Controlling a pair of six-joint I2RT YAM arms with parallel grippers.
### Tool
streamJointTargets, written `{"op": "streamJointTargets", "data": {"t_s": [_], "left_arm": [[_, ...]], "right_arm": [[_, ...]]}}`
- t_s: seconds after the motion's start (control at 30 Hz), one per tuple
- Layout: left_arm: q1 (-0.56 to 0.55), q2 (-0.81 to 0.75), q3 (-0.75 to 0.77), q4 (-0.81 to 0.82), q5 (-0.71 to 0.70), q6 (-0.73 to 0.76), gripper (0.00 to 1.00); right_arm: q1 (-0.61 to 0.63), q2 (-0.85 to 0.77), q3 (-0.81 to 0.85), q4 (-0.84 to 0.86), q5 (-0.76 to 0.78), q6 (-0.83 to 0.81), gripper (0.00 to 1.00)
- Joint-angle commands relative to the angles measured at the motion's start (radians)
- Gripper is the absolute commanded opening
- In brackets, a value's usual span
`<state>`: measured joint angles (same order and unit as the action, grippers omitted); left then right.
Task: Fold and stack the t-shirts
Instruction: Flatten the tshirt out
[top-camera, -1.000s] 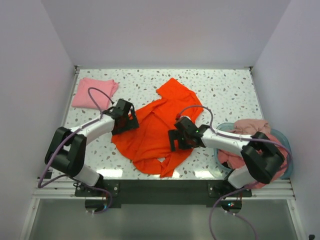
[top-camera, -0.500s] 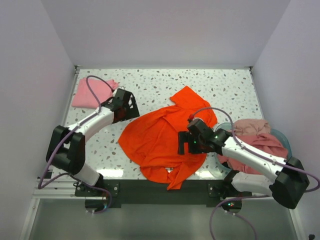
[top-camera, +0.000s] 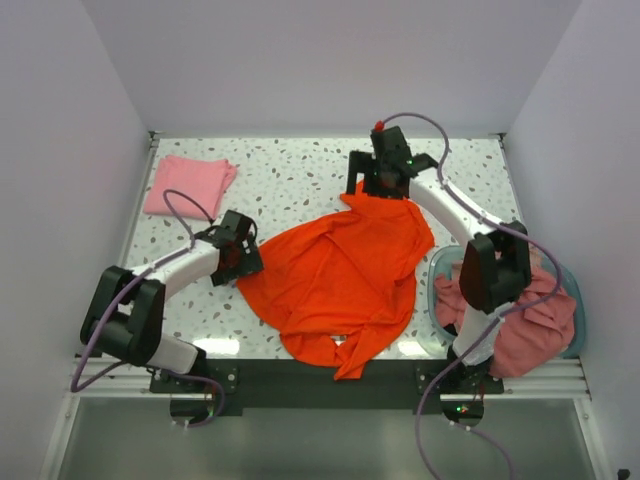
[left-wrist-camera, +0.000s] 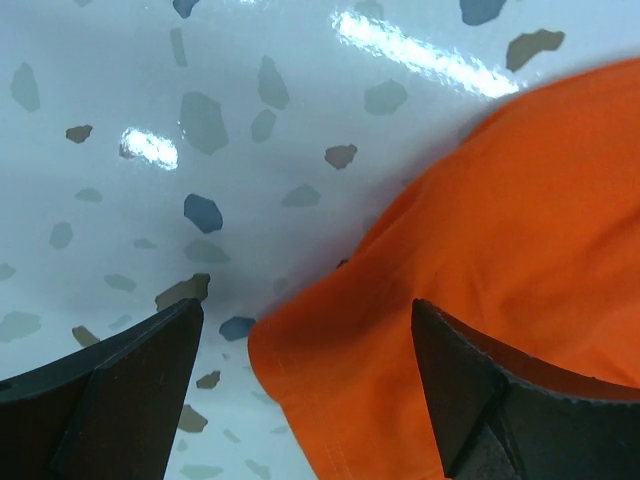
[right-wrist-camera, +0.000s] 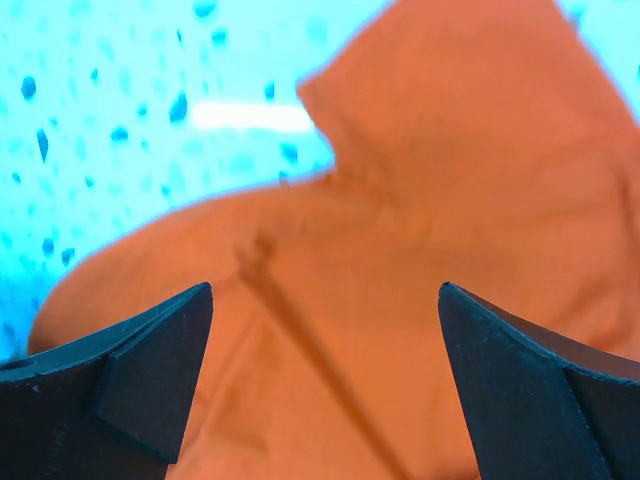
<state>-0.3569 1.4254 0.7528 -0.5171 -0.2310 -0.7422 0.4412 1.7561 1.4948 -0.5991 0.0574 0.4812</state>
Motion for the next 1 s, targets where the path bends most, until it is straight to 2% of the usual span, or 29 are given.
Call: {"op": "streamJointTargets", "data": {"t_s": [0.0, 0.03, 0.07, 0.1, 0.17, 0.2, 0.23, 0.27, 0.3, 0.33, 0.37, 0.43, 0.5, 0.53, 0.83, 0.97], "left_arm": [[0.029, 0.058, 0.02, 0.086, 0.019, -0.013, 0.85], [0.033, 0.088, 0.026, 0.086, 0.015, -0.014, 0.8], [0.036, 0.101, 0.042, 0.074, 0.009, -0.011, 0.69], [0.036, 0.112, 0.048, 0.072, -0.001, -0.01, 0.63], [0.035, 0.125, 0.045, 0.091, 0.03, 0.019, 0.46], [0.035, 0.124, 0.028, 0.123, 0.063, 0.027, 0.41], [0.035, 0.122, 0.019, 0.14, 0.079, 0.033, 0.35], [0.035, 0.122, 0.01, 0.152, 0.081, 0.041, 0.21], [0.035, 0.122, 0.01, 0.152, 0.073, 0.04, 0.11], [0.035, 0.128, 0.013, 0.149, 0.064, 0.041, 0.03], [0.035, 0.13, 0.02, 0.144, 0.055, 0.047, 0.0], [0.035, 0.133, 0.046, 0.14, 0.039, 0.059, 0.0], [0.035, 0.129, 0.078, 0.134, 0.01, 0.076, 0.0], [0.035, 0.124, 0.091, 0.129, 0.001, 0.081, 0.0], [0.035, 0.11, 0.157, 0.112, -0.025, 0.133, 0.0], [0.035, 0.109, 0.172, 0.111, -0.037, 0.144, 0.0]], "right_arm": [[-0.044, 0.161, 0.253, 0.015, -0.01, -0.168, 0.99], [-0.044, 0.202, 0.31, -0.025, 0.004, -0.211, 0.99], [-0.053, 0.254, 0.37, -0.056, 0.048, -0.229, 0.99], [-0.056, 0.341, 0.484, -0.088, 0.071, -0.243, 0.99], [-0.07, 0.423, 0.583, -0.165, 0.128, -0.273, 0.99], [-0.075, 0.454, 0.654, -0.177, 0.136, -0.28, 0.99], [-0.081, 0.514, 0.685, -0.192, 0.145, -0.285, 0.99], [-0.093, 0.538, 0.714, -0.2, 0.148, -0.288, 0.99], [-0.099, 0.568, 0.761, -0.205, 0.15, -0.289, 0.99], [-0.104, 0.609, 0.783, -0.218, 0.151, -0.289, 0.99], [-0.116, 0.629, 0.798, -0.219, 0.148, -0.293, 0.98], [-0.124, 0.661, 0.802, -0.174, 0.142, -0.315, 0.94], [-0.13, 0.681, 0.8, -0.145, 0.119, -0.349, 0.81], [-0.13, 0.695, 0.809, -0.146, 0.127, -0.364, 0.79], [-0.13, 0.798, 0.829, -0.102, 0.137, -0.417, 0.77], [-0.13, 0.822, 0.835, -0.099, 0.136, -0.421, 0.72]]}}
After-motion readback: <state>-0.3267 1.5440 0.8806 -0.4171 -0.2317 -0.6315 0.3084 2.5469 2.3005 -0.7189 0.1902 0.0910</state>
